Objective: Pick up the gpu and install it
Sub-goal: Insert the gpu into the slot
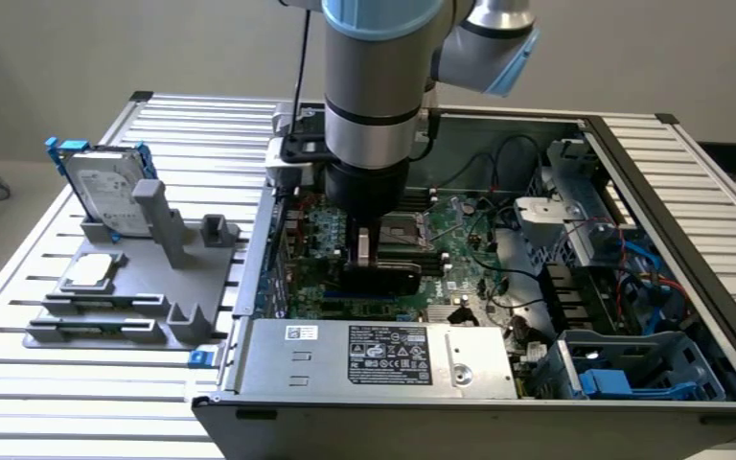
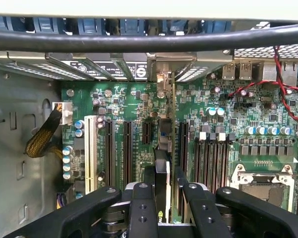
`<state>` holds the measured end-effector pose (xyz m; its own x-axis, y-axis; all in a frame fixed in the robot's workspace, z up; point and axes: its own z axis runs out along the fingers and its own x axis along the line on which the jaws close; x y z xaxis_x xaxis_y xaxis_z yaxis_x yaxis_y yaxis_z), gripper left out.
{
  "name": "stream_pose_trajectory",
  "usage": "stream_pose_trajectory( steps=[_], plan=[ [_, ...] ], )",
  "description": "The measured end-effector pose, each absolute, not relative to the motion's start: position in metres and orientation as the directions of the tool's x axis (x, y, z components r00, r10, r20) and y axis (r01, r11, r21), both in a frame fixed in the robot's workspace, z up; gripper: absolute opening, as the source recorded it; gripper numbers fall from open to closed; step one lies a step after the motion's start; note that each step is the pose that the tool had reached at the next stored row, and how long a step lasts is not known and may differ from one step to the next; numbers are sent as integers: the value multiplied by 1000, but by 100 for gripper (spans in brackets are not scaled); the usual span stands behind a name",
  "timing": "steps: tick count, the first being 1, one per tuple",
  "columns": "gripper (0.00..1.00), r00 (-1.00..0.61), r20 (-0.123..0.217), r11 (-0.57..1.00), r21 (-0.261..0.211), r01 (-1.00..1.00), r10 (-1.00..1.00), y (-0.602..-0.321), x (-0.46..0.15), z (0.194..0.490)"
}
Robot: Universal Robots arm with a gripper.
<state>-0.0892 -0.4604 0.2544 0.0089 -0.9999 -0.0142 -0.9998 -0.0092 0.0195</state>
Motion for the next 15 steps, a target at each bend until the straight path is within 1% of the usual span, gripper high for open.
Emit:
stream_pose_trajectory(
  steps=[12, 13, 14, 15],
  plan=[
    [26, 9, -23, -9, 22, -1000, -1000, -460, -89, 252],
    [27, 9, -23, -9, 22, -1000, -1000, -460, -89, 252],
    [33, 9, -22, -9, 23, -1000, -1000, -460, -89, 252],
    [33, 9, -22, -9, 24, -1000, -1000, -461, -89, 253]
  ],
)
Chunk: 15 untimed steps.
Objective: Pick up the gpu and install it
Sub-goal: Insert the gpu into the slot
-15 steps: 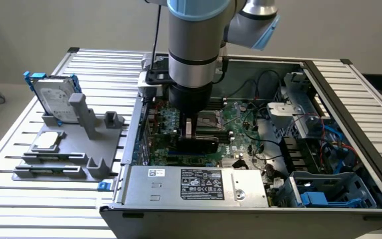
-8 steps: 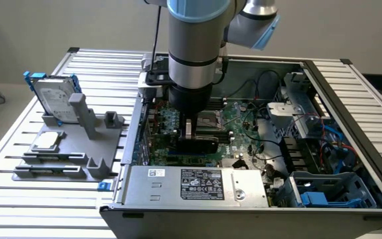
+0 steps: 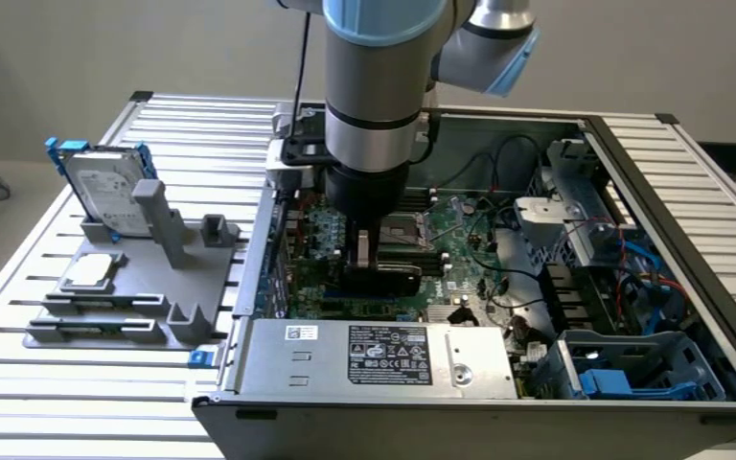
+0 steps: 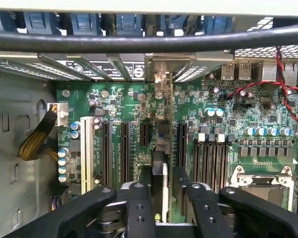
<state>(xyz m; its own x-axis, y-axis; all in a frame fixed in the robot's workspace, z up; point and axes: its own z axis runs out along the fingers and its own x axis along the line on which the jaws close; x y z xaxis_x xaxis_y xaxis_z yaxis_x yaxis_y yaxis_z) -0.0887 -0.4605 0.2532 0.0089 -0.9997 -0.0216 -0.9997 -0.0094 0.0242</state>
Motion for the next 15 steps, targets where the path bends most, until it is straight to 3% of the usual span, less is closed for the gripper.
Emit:
stream_pose_trajectory(
  steps=[1, 2, 15],
  plan=[
    [33, 9, -22, -9, 25, -1000, -1000, -461, -89, 254],
    [41, 9, -22, -9, 26, -1000, -1000, -461, -89, 254],
    [38, 9, -22, -9, 38, -999, -1000, -461, -89, 289]
  ],
)
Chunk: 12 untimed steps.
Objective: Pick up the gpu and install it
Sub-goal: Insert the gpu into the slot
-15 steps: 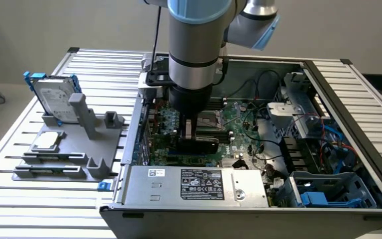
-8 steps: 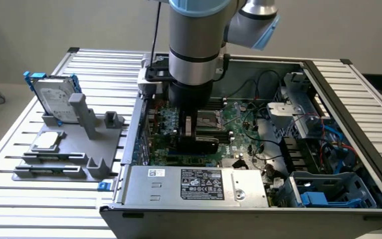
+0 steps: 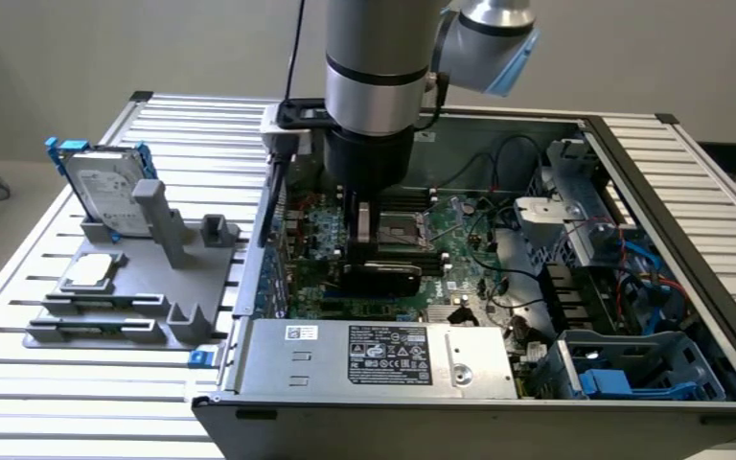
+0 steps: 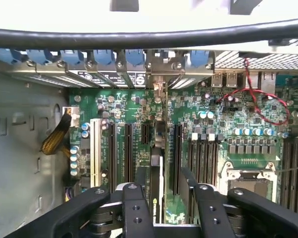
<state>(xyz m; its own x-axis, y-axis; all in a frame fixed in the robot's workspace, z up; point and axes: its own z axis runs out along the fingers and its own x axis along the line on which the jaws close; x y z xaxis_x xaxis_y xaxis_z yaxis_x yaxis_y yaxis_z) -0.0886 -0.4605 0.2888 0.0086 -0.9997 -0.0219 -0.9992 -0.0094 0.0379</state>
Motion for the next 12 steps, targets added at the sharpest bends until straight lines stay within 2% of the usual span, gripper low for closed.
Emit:
stream_pose_trajectory(
  steps=[1, 2, 5, 7, 12],
  plan=[
    [38, 9, -22, -9, 38, -999, -1000, -461, -89, 291],
    [25, 9, -22, -9, 39, -999, -1000, -461, -89, 293],
    [20, 9, -22, -9, 39, -999, -1000, -461, -89, 293],
    [11, 9, -22, -9, 39, -999, -1000, -461, -89, 293],
    [11, 9, -22, -9, 39, -999, -1000, -461, -89, 294]
  ],
)
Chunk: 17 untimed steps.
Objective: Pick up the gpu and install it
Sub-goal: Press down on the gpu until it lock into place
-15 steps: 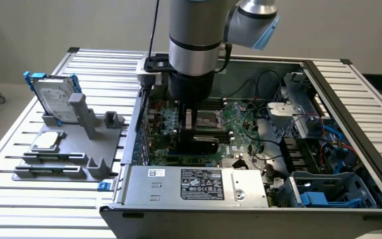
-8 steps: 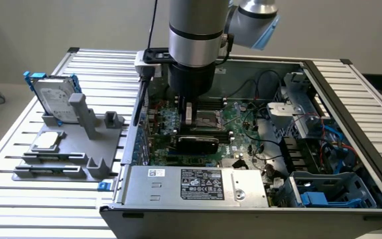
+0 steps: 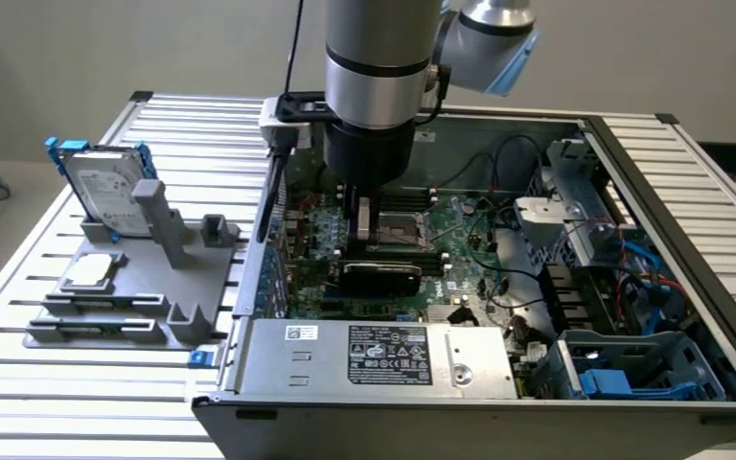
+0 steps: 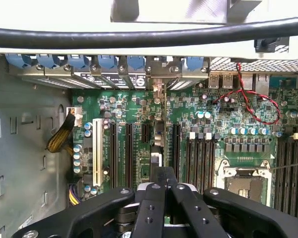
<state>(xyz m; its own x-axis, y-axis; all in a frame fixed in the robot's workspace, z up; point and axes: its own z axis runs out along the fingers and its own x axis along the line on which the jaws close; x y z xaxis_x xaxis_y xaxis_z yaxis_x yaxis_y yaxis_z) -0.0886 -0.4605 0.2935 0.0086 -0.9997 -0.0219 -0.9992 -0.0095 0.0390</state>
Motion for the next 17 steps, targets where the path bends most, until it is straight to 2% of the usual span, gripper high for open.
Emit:
stream_pose_trajectory(
  steps=[12, 17],
  plan=[
    [11, 9, -22, -9, 39, -999, -1000, -461, -89, 293],
    [11, 11, -22, -12, 39, -999, -1000, -458, -89, 285]
  ],
)
